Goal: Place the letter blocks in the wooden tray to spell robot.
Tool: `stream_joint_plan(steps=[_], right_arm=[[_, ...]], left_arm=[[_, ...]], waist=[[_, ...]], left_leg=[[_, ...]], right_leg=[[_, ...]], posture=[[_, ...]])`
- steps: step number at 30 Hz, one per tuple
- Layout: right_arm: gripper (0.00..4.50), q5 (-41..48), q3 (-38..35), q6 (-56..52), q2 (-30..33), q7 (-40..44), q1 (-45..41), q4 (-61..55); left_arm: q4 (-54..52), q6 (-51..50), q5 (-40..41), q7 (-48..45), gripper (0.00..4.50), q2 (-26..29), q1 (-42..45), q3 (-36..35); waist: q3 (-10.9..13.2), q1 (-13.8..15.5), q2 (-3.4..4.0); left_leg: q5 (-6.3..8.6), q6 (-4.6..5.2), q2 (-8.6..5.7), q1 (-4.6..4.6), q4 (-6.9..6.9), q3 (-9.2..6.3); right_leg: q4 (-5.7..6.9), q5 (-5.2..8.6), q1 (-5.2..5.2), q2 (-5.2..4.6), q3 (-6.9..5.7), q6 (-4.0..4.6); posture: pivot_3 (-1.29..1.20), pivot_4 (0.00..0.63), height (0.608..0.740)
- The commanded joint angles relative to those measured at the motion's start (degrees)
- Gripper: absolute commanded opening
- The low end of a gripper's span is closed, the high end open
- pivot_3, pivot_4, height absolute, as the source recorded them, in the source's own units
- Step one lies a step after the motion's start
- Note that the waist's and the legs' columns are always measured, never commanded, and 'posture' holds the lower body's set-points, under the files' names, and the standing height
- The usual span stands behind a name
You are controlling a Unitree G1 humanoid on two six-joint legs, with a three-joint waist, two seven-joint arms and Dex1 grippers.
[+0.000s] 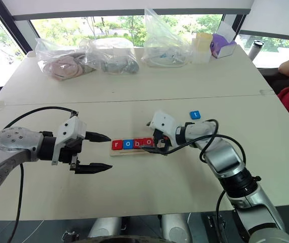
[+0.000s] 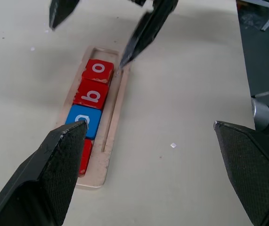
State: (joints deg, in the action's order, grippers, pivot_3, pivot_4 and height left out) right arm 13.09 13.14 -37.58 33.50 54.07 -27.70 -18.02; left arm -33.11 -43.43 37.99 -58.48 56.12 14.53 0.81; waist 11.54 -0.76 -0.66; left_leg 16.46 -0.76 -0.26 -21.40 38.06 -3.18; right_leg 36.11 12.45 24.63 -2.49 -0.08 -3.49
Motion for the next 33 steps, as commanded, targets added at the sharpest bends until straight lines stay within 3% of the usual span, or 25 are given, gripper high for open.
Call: stream_joint_plan(steps=[1,8,17,27,30,33], right_arm=[[4.44,2.95,-5.23,-0.42,1.87,0.2,-0.91,-0.43],[4.44,-6.02,-8.27,3.7,6.54,-9.16,-3.64,15.02],[4.44,-4.57,-21.69,-15.93,-3.73,-30.4,-4.33,15.37],[4.44,-7.12,-19.65,-15.07,-10.32,-38.91,-2.09,19.09],[3.61,-6.74,-19.77,-13.53,-11.26,-39.88,-1.71,20.32],[2.06,-6.68,-19.25,-13.29,-11.69,-40.27,-1.47,19.8]], left_arm=[[-0.3,0.64,0.01,-0.16,4.5,-0.01,0.75,-0.99],[1.17,1.0,0.86,1.28,4.5,-3.02,3.84,-1.37],[6.28,6.4,-3.88,7.1,4.5,-12.98,11.43,0.88],[13.61,11.52,-10.2,5.33,4.5,-16.73,15.65,5.51],[13.73,11.83,-10.61,5.04,4.5,-17.25,15.45,5.45],[13.59,12.02,-10.85,4.62,4.5,-17.27,14.71,5.15]], waist=[[0.0,0.01,0.0],[0.0,0.0,0.0],[-0.01,-0.03,0.0],[-0.03,-0.13,0.03],[-0.04,-0.16,0.01],[-0.04,-0.14,0.01]], left_leg=[[0.0,0.0,0.0,0.0,0.0,0.0],[0.0,0.0,-0.04,0.0,0.01,0.06],[0.0,0.0,-0.03,0.0,-0.01,0.04],[0.0,0.01,-0.05,-0.02,-0.01,0.05],[0.0,0.01,-0.06,-0.01,-0.01,0.06],[-0.01,0.01,-0.05,0.0,-0.01,0.05]], right_leg=[[0.0,0.0,0.0,0.0,0.0,0.0],[0.0,-0.01,0.0,-0.03,0.01,0.03],[0.02,-0.16,0.01,0.02,0.04,-0.1],[0.02,-0.15,0.01,0.02,0.05,-0.1],[0.02,-0.16,0.0,0.0,0.05,-0.11],[0.03,-0.16,0.0,0.01,0.05,-0.11]], posture=[[0.0,0.15,0.74],[0.0,0.15,0.74],[0.0,0.15,0.74],[0.0,0.15,0.74],[0.0,0.15,0.74],[0.0,0.15,0.74]])
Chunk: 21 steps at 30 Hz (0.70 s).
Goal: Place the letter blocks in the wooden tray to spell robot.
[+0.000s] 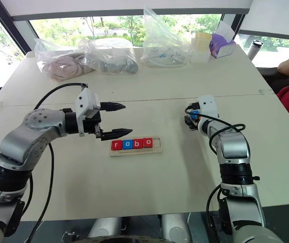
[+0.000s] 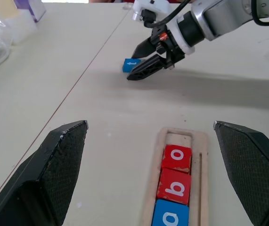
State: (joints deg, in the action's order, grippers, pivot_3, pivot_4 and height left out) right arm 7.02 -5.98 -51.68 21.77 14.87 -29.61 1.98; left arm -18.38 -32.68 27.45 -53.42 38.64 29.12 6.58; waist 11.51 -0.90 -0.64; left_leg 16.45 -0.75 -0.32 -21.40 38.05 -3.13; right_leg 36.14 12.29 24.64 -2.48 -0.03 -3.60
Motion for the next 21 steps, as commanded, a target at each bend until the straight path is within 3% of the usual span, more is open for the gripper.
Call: stream_joint_plan(steps=[1,2,7,11,16,21], right_arm=[[1.55,-0.75,0.09,0.85,0.03,-1.16,0.54,-0.38],[1.17,-0.87,0.31,0.98,0.04,-1.24,0.66,-0.6],[1.17,-0.45,-3.46,-3.62,-4.36,-8.03,2.77,-8.15],[1.17,-0.28,-5.64,-17.65,-12.97,-15.11,8.45,-28.76],[1.17,-0.29,-5.88,-34.11,-22.35,-18.49,12.6,-46.45],[1.17,-1.29,-5.94,-38.53,-24.53,-18.9,16.28,-49.65]], left_arm=[[-1.14,1.31,-0.43,-0.54,4.5,0.19,-0.06,-0.64],[-1.14,1.38,-0.53,-0.62,4.5,0.17,-0.19,-0.64],[-2.32,0.82,-0.23,-1.95,4.5,0.69,-0.95,-0.32],[-4.11,-0.18,1.78,-6.63,4.5,3.3,-2.33,-0.33],[-4.53,-0.19,2.24,-11.15,4.5,4.68,-1.94,1.76],[-2.14,1.24,-0.2,-13.27,4.5,3.74,-0.15,4.87]], waist=[[0.0,0.0,0.0],[0.0,0.04,0.0],[0.0,0.06,0.0],[0.0,0.09,0.01],[-0.01,-0.01,0.04],[-0.02,0.06,0.05]], left_leg=[[0.0,0.0,0.0,0.0,0.0,-0.01],[0.0,0.0,0.0,0.0,0.0,0.0],[0.0,0.0,0.0,0.0,0.0,-0.02],[0.0,0.0,0.05,-0.07,-0.09,-0.14],[0.0,0.0,0.05,-0.07,-0.11,-0.21],[0.0,0.0,0.05,-0.04,-0.07,-0.22]], right_leg=[[0.0,0.0,0.0,0.0,0.0,0.0],[0.0,0.0,0.0,0.0,0.0,0.0],[0.0,0.0,0.0,0.0,0.0,0.0],[0.04,0.01,0.09,0.03,-0.05,-0.05],[0.06,0.13,0.15,0.02,-0.03,0.16],[-0.02,0.2,0.07,-0.02,-0.05,0.08]], posture=[[0.0,0.15,0.74],[0.0,0.15,0.74],[0.0,0.15,0.74],[0.0,0.15,0.74],[0.0,0.15,0.74],[0.0,0.15,0.74]])
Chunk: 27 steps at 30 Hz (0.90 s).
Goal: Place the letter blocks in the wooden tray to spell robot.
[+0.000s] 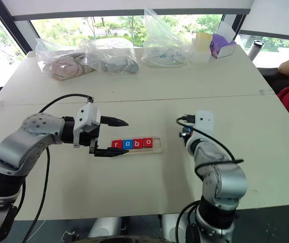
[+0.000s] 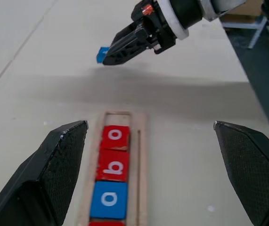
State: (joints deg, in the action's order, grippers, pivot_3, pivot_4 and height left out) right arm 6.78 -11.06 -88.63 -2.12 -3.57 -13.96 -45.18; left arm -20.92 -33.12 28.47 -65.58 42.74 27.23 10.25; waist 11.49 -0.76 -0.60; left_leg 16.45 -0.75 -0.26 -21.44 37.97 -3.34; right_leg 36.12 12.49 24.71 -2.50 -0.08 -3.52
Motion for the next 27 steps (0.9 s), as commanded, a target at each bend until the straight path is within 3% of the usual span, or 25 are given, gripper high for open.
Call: stream_joint_plan(steps=[1,4,10,11,15,19,22,27], right_arm=[[1.17,-1.14,-0.95,-1.58,-0.79,-0.39,0.86,-2.23],[1.17,-1.63,-1.17,-0.79,-2.2,-0.41,2.66,-0.82],[4.24,-1.45,-0.28,-0.52,-0.73,0.39,2.46,-1.11],[4.48,-0.52,-0.08,-0.12,-0.05,1.66,2.25,-1.48],[4.48,4.81,-2.14,4.81,6.81,11.21,4.39,-5.31],[4.48,12.26,-6.85,16.62,22.03,28.59,7.74,-1.64],[4.48,15.06,-9.71,34.29,37.44,48.69,12.65,10.88],[4.48,12.95,-4.46,56.74,48.57,65.05,12.74,28.57]], left_arm=[[0.94,1.95,-1.65,-1.18,4.5,-0.78,2.12,1.66],[2.12,2.55,-2.23,-1.05,4.5,-2.35,3.19,2.44],[1.71,1.19,-1.67,-1.03,4.5,-2.67,2.66,1.76],[1.47,0.86,-1.55,-1.17,4.5,-2.41,2.43,1.72],[-0.41,-1.02,0.16,-3.06,4.5,0.37,0.66,0.86],[-1.91,-3.63,3.33,-3.91,4.5,1.65,0.11,-0.75],[-2.83,-4.03,3.85,-4.15,4.5,2.66,0.21,-0.92],[-3.31,-4.63,4.13,-3.48,4.5,3.46,0.63,-1.62]], waist=[[0.0,-0.14,0.0],[0.0,-0.21,0.0],[0.0,-0.32,0.0],[0.0,-0.3,0.0],[0.01,-0.28,0.01],[0.02,-0.24,-0.01],[0.06,-0.18,-0.07],[0.08,-0.45,-0.11]], left_leg=[[0.0,0.0,-0.01,0.0,0.0,0.01],[0.0,0.0,-0.03,0.01,0.0,0.03],[0.0,0.0,0.01,0.0,-0.03,0.02],[0.0,0.0,0.01,0.0,-0.02,0.01],[0.0,0.0,0.01,-0.01,-0.02,0.01],[0.01,0.02,-0.01,-0.07,-0.02,0.03],[0.02,0.03,-0.05,-0.02,-0.01,0.17],[0.05,0.07,-0.02,0.05,0.0,0.2]], right_leg=[[-0.01,0.02,0.0,-0.02,0.01,-0.04],[-0.02,0.05,0.0,-0.01,0.02,-0.09],[-0.01,0.05,0.01,0.06,-0.01,-0.09],[-0.01,0.06,0.01,0.06,-0.01,-0.09],[-0.03,0.07,0.01,-0.04,0.02,-0.12],[-0.1,0.14,0.0,-0.11,0.01,-0.24],[-0.18,0.16,-0.1,-0.14,0.01,-0.28],[-0.22,0.17,-0.17,0.04,-0.03,-0.26]], posture=[[0.0,0.15,0.74],[0.0,0.15,0.74],[0.0,0.15,0.74],[0.0,0.15,0.74],[0.0,0.15,0.74],[0.0,0.15,0.74],[0.0,0.15,0.74],[0.0,0.15,0.74]])
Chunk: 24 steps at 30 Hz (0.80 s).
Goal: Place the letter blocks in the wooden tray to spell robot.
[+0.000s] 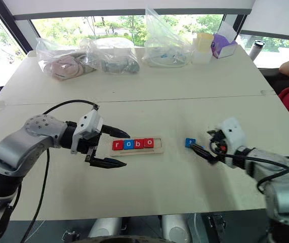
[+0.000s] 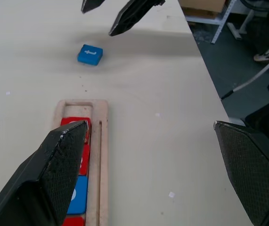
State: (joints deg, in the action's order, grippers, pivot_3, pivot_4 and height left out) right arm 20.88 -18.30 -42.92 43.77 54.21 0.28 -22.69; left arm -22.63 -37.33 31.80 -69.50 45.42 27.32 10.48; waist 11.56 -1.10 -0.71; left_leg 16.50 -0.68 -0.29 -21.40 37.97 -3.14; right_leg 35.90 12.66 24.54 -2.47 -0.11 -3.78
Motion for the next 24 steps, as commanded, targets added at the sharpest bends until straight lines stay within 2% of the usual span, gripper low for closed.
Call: stream_joint_plan(steps=[1,5,10,17,20,22,24], right_arm=[[4.48,-2.14,4.42,14.22,3.77,8.88,-2.64,9.2],[4.48,-5.76,10.7,25.33,5.26,13.34,-8.66,20.24],[4.48,-8.48,16.14,33.83,4.77,17.08,-16.03,31.19],[4.48,-9.23,19.67,38.53,4.22,20.77,-20.75,39.18],[3.61,-9.03,20.43,39.58,4.09,22.13,-20.89,40.33],[2.69,-9.01,20.48,39.92,3.83,22.24,-20.91,40.68],[1.56,-9.18,20.43,40.14,3.3,21.53,-20.99,40.73]], left_arm=[[-1.67,-0.5,0.76,0.58,4.5,1.04,0.4,-2.08],[-2.15,-0.42,0.06,2.18,4.5,1.73,-1.42,-2.84],[-3.85,-0.97,0.62,3.92,4.5,2.41,-3.44,-3.78],[-4.73,-0.48,0.18,5.33,4.5,3.34,-5.74,-5.34],[-5.26,-0.45,0.65,5.36,4.5,4.09,-6.93,-6.05],[-5.5,-0.4,0.94,5.41,4.5,4.26,-7.27,-6.37],[-5.41,-0.12,0.94,5.31,4.5,4.28,-7.34,-6.66]], waist=[[0.0,-0.2,0.0],[0.02,-0.19,0.02],[0.03,0.16,0.01],[0.03,0.39,0.01],[0.03,0.33,0.02],[0.03,0.33,0.02],[0.02,0.34,0.02]], left_leg=[[0.01,0.02,0.01,0.02,0.0,0.02],[0.03,0.06,0.03,0.05,0.01,0.01],[0.03,0.06,0.02,0.02,0.02,0.01],[0.03,0.05,-0.03,0.0,0.05,0.01],[0.03,0.05,-0.03,0.01,0.05,0.01],[0.03,0.06,-0.02,0.02,0.05,0.01],[0.03,0.05,-0.02,0.03,0.05,0.01]], right_leg=[[0.05,-0.01,0.0,0.01,0.02,0.01],[0.12,-0.02,0.03,0.07,0.03,0.03],[0.11,-0.04,0.04,0.01,0.03,0.04],[0.11,-0.17,0.03,-0.09,0.05,0.24],[0.12,-0.18,0.03,-0.07,0.05,0.24],[0.13,-0.18,0.03,-0.06,0.05,0.25],[0.14,-0.19,0.02,-0.06,0.05,0.26]], posture=[[0.0,0.15,0.74],[0.0,0.15,0.74],[0.0,0.15,0.74],[0.0,0.15,0.74],[0.0,0.15,0.74],[0.0,0.15,0.74],[0.0,0.15,0.74]])
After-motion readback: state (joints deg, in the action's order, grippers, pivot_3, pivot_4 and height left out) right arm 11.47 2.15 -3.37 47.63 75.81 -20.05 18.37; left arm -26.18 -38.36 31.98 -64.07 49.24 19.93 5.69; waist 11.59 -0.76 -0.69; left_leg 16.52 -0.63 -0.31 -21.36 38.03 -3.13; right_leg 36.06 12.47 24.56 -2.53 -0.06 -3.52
